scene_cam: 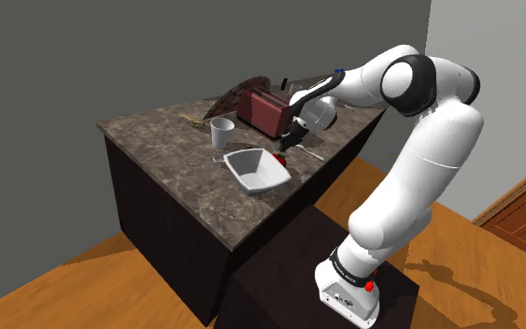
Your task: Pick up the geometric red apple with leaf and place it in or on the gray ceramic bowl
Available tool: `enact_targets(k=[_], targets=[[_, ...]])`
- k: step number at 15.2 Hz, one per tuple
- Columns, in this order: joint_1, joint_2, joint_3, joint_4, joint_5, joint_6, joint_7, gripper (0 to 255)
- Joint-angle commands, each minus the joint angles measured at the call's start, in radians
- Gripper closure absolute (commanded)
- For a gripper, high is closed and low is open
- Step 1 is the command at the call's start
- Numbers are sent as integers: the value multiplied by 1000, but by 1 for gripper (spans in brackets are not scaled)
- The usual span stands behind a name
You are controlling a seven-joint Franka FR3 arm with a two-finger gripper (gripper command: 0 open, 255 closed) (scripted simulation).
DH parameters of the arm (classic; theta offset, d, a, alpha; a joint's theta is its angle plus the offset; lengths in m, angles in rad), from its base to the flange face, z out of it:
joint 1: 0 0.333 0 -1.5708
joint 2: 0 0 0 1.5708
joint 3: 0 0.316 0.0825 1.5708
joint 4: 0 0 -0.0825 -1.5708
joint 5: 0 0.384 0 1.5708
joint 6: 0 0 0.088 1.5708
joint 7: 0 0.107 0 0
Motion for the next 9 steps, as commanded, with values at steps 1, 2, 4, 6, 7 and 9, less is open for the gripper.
enact_targets(k=[1,2,4,6,7,9], targets=[[0,0,0,0,0,0,0,255],[0,0,0,0,0,0,0,0],[81,-97,-50,-97,-231,51,494,0],[98,-123,-51,-125,-350,56,736,0],[97,-110,-48,-125,-341,69,730,0],[98,-82,-46,-123,-324,93,717,0]])
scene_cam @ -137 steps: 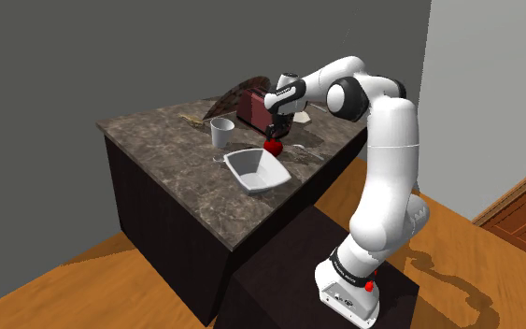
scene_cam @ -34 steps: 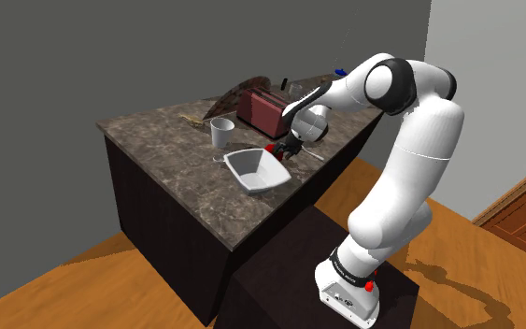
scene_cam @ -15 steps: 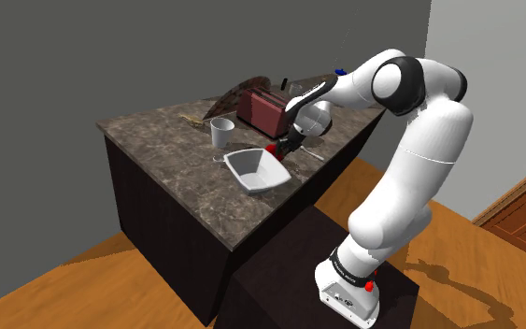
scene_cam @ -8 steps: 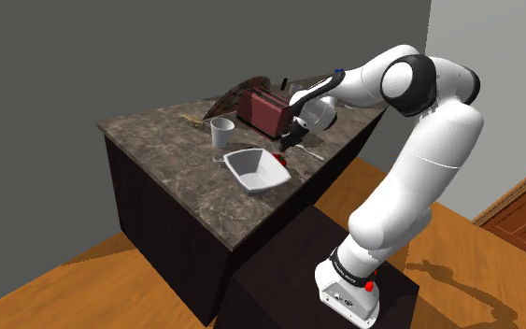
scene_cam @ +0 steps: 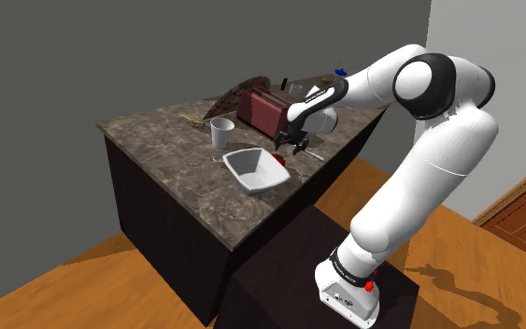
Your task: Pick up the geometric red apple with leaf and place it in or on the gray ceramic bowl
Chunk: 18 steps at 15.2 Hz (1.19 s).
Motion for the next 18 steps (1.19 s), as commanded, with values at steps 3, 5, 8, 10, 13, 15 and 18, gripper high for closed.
enact_targets(k=[3,5,8,10,13,15,18], targets=[[1,52,6,3,28,47,-5,0],[0,60,8,4,33,54,-9,0],[0,60,8,4,34,54,-9,0],[0,60,8,4,34,54,-9,0],[0,60,8,4,34,54,-9,255],[0,60,8,4,34,54,-9,255],[0,60,8,4,33,54,-9,255]])
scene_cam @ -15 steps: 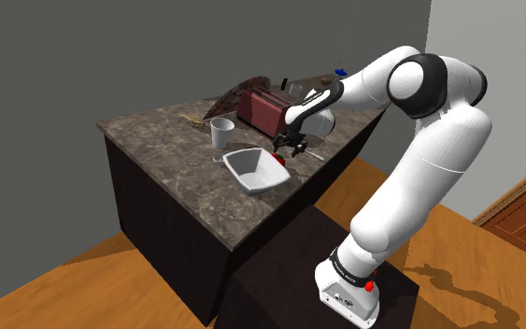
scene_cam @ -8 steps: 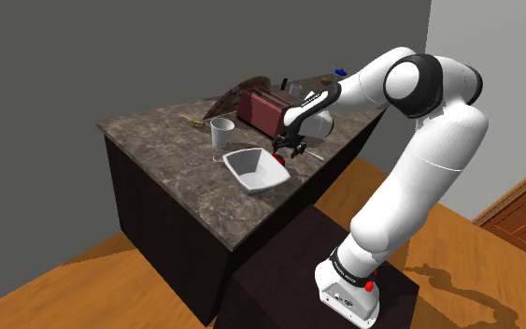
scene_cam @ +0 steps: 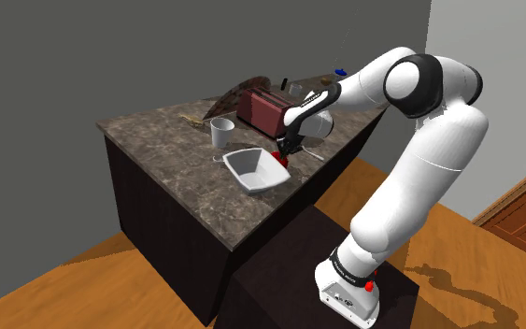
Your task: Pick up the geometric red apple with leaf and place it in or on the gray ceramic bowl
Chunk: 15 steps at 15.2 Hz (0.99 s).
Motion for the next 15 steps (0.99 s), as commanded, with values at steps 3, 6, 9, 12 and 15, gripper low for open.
enact_targets(k=[3,6,9,12,15], targets=[[0,1,0,0,0,-1,-1,255],[2,-23,-5,2,-19,-26,15,255],[4,-57,-10,9,-44,-66,35,255],[4,-90,-12,19,-67,-106,53,255],[4,-121,-14,30,-86,-146,69,255]])
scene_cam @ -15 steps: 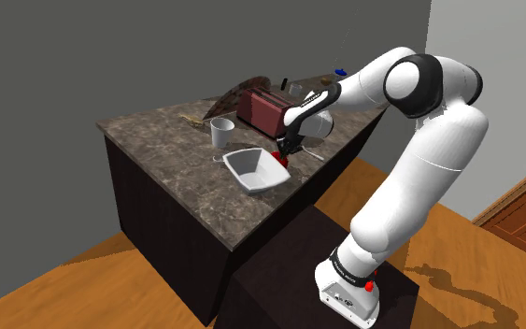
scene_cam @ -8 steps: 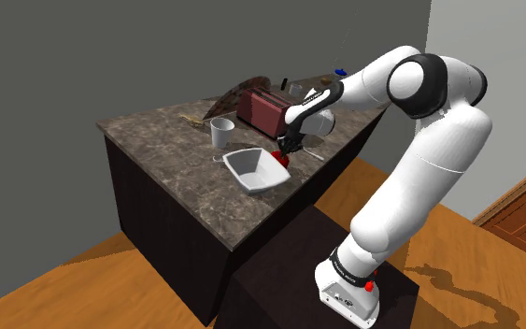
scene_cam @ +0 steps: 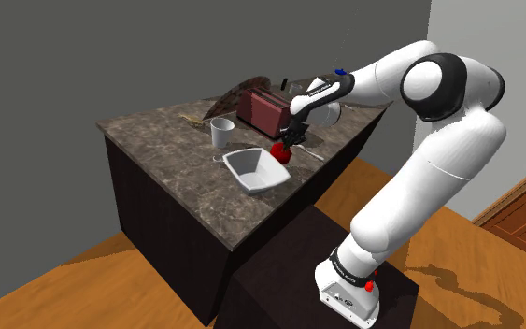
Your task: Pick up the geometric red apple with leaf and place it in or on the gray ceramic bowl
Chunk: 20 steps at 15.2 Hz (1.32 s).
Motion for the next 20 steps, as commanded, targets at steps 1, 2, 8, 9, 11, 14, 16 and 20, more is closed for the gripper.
enact_targets(k=[1,2,8,9,11,14,16,20], targets=[[0,-24,0,6,-14,-29,11,255],[-1,-34,0,11,-20,-42,16,255],[-3,-87,1,43,-47,-124,39,255],[-4,-94,2,49,-51,-138,42,255],[-5,-110,3,62,-58,-166,48,255],[-6,-131,4,83,-66,-207,56,255],[-6,-144,6,98,-71,-234,61,255],[-7,-167,8,130,-80,-289,69,255]])
